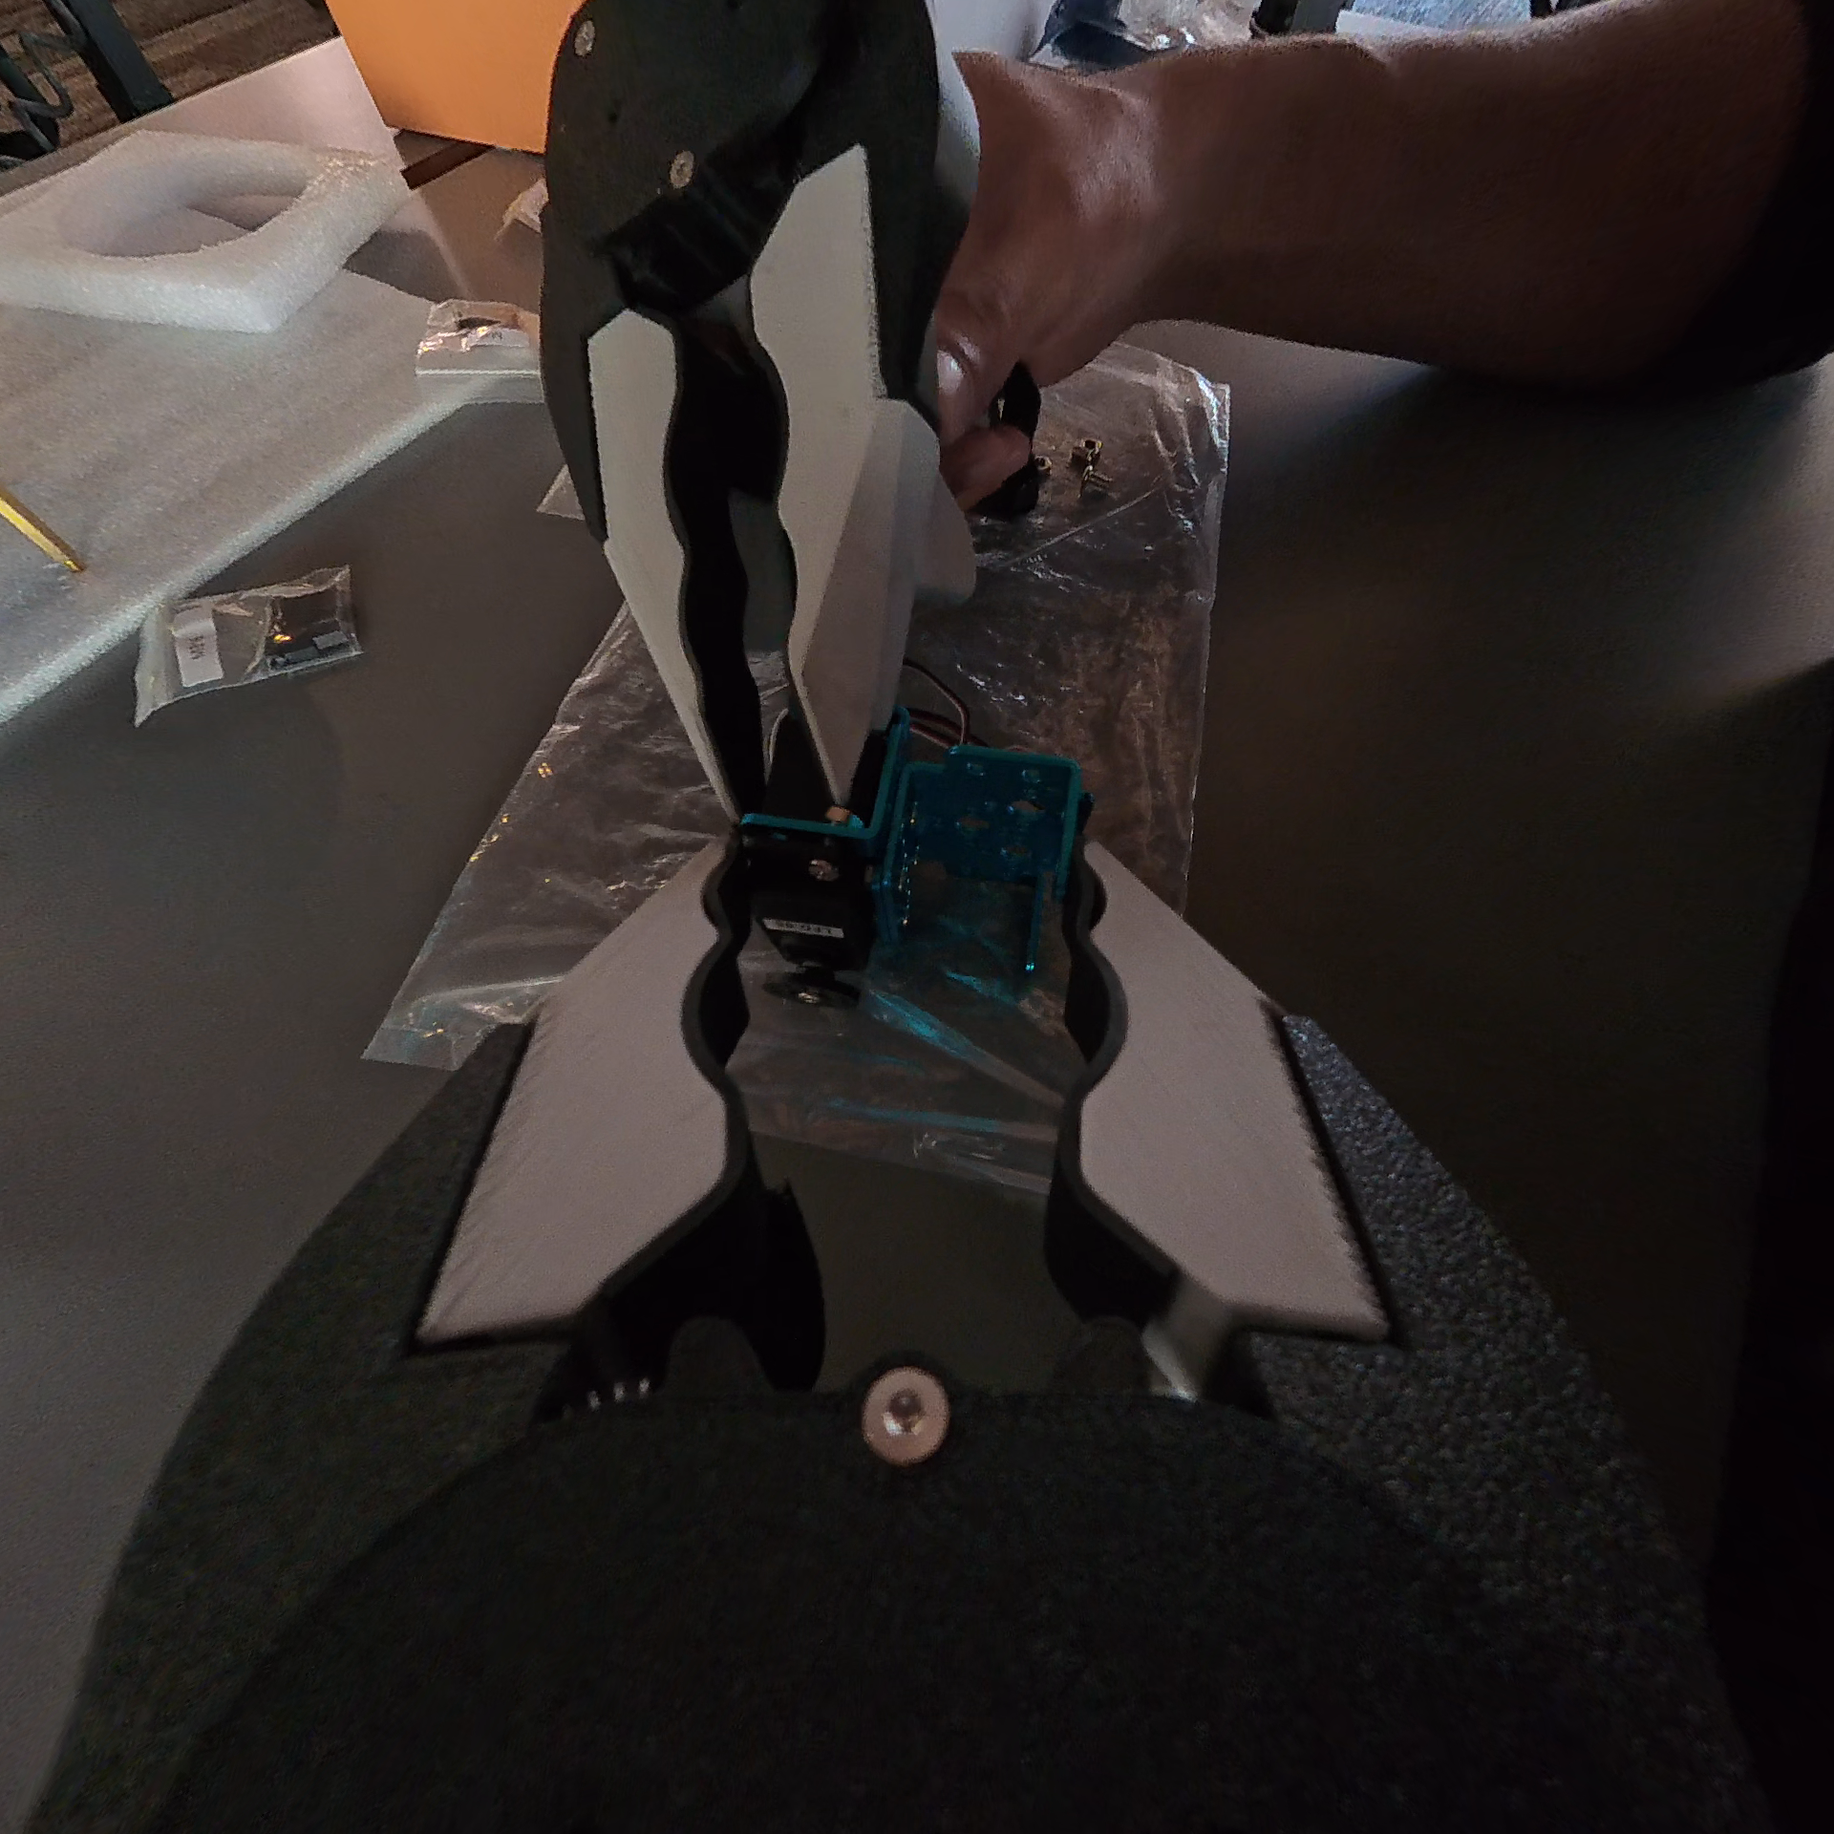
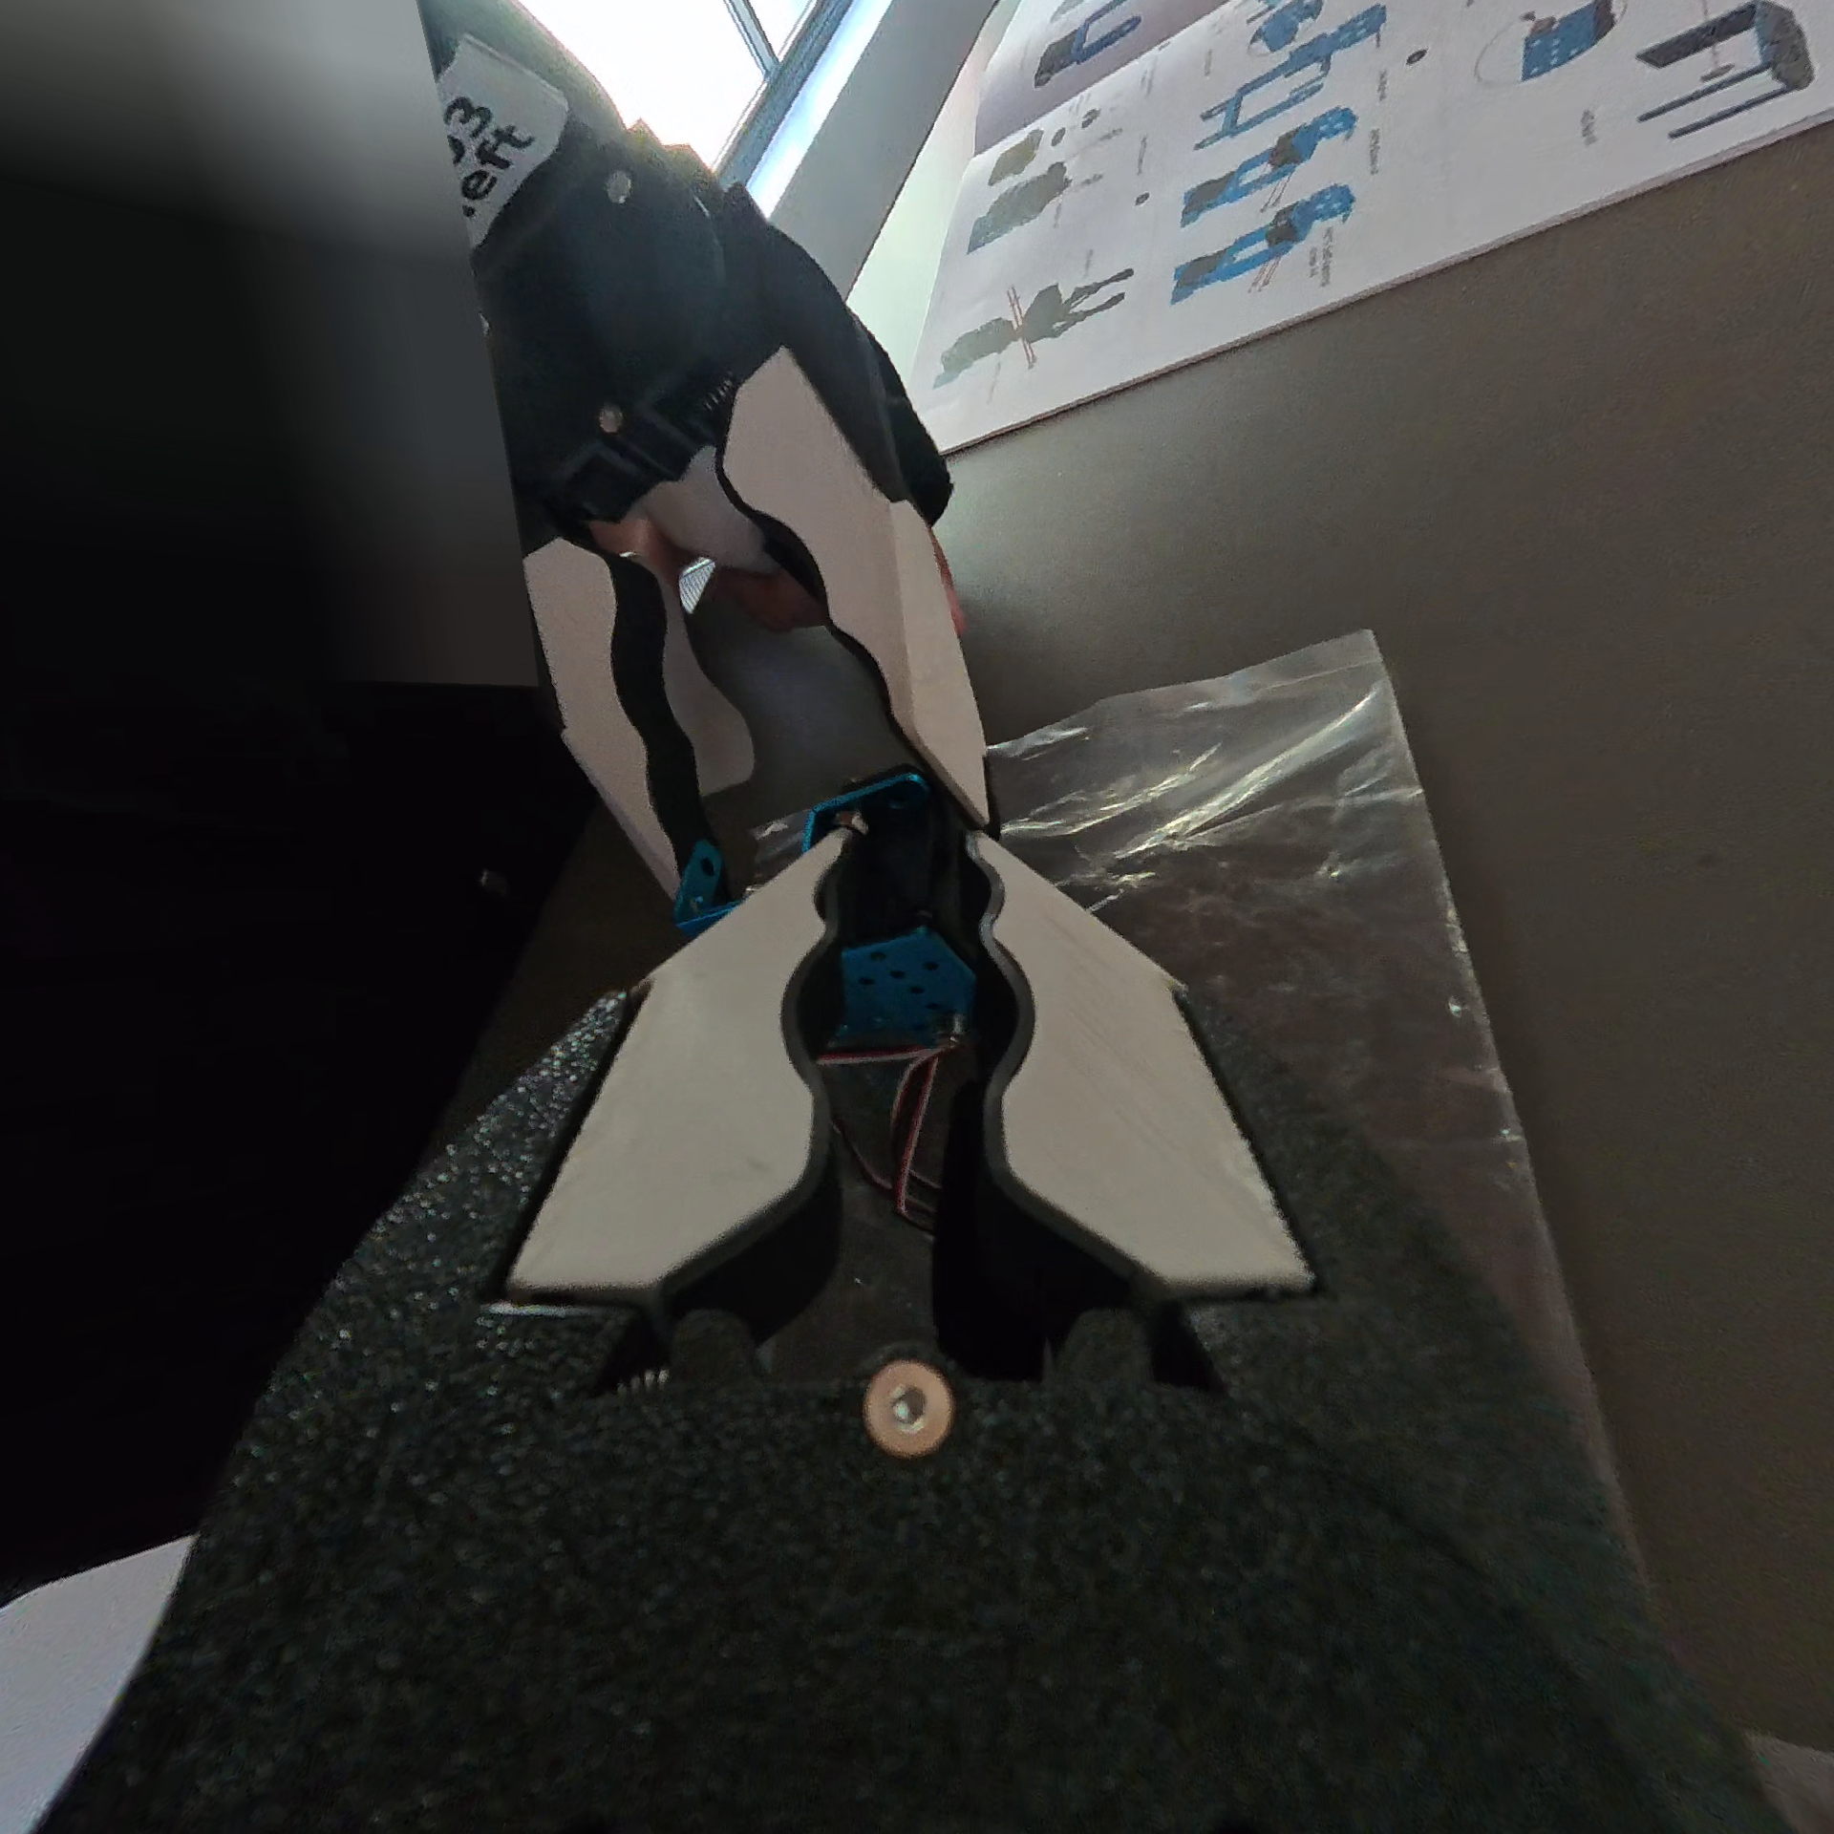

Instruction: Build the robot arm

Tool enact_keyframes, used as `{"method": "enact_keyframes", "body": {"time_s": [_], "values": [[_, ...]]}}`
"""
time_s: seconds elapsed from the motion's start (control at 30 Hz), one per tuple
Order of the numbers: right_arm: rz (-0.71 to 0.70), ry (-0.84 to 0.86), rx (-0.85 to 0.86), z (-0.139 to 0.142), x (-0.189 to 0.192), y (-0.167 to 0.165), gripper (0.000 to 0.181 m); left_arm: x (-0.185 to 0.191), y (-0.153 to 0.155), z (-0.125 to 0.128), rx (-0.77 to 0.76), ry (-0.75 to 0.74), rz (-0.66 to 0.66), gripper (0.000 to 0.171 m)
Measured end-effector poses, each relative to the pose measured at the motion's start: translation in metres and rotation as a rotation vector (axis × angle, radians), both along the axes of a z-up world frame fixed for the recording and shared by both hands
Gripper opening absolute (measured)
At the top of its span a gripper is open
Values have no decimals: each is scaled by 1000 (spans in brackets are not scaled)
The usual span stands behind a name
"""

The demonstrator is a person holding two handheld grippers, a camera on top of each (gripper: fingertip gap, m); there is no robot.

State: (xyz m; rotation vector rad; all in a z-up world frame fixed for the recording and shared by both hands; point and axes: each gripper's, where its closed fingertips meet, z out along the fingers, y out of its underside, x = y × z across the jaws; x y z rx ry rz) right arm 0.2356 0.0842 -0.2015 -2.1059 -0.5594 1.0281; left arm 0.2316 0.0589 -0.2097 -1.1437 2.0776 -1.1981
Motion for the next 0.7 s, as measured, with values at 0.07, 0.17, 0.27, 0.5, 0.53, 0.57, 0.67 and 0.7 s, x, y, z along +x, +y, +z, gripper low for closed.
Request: {"method": "enact_keyframes", "body": {"time_s": [0.07,0.17,0.27,0.5,0.53,0.57,0.67,0.7], "values": [[-3,10,-10,0,0,0,19,0,0,0,1,0,1,64],[-5,8,-13,0,0,0,19,0,0,0,4,-2,1,64],[-4,-3,-9,0,-1,0,19,0,0,0,4,-2,1,64],[-18,2,-17,0,0,2,17,0,0,0,10,-4,6,64],[-19,4,-15,0,0,2,17,0,0,0,14,-6,6,64],[-18,5,-13,0,-1,2,17,0,0,0,15,-6,8,64],[-10,2,-16,0,-1,1,16,0,0,-1,23,-8,15,63],[-9,-7,-8,0,-2,1,16,0,0,-1,22,-6,15,63]]}}
